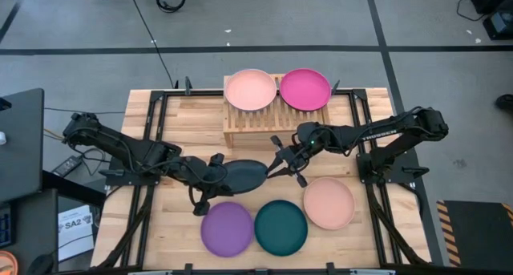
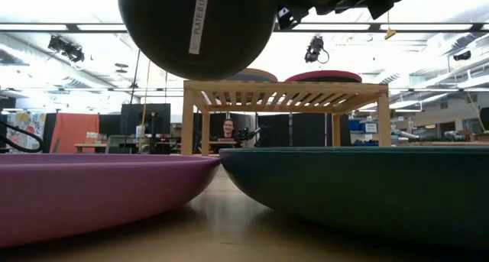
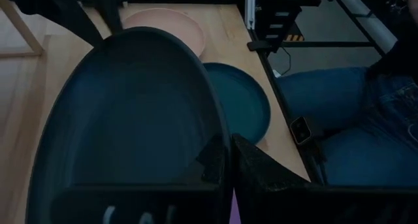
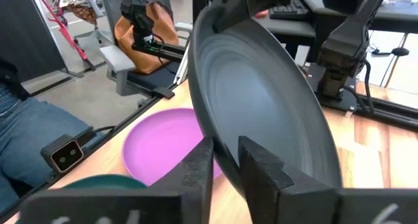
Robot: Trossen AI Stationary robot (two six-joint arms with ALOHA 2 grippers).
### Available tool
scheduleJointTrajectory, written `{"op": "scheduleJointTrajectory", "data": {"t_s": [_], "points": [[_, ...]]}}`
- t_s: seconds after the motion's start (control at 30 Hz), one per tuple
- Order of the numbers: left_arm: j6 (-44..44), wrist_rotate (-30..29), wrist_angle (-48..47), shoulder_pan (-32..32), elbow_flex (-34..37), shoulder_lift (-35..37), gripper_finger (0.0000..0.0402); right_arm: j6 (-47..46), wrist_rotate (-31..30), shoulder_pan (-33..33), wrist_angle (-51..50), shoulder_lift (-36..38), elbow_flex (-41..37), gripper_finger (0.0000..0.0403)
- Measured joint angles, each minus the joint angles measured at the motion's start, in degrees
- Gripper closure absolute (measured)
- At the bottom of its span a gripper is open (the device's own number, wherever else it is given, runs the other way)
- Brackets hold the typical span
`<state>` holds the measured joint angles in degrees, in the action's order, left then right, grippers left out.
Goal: Place and stack plates onto a shelf
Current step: Stack the black plate on the pink plate on the shelf
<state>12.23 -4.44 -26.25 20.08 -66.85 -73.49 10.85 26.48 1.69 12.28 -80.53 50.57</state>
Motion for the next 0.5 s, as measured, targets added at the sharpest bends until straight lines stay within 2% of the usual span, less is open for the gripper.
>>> {"op": "scheduleJointTrajectory", "data": {"t_s": [0.23,0.5], "points": [[-0.1,-0.8,0.4,-0.2,0.0,0.0,0.0382,0.1,0.4,0.0,1.8,0.0,0.2,0.0275],[-1.0,-1.4,1.8,-0.4,0.0,0.0,0.0381,0.3,0.6,0.1,2.9,0.0,0.2,0.0274]]}}
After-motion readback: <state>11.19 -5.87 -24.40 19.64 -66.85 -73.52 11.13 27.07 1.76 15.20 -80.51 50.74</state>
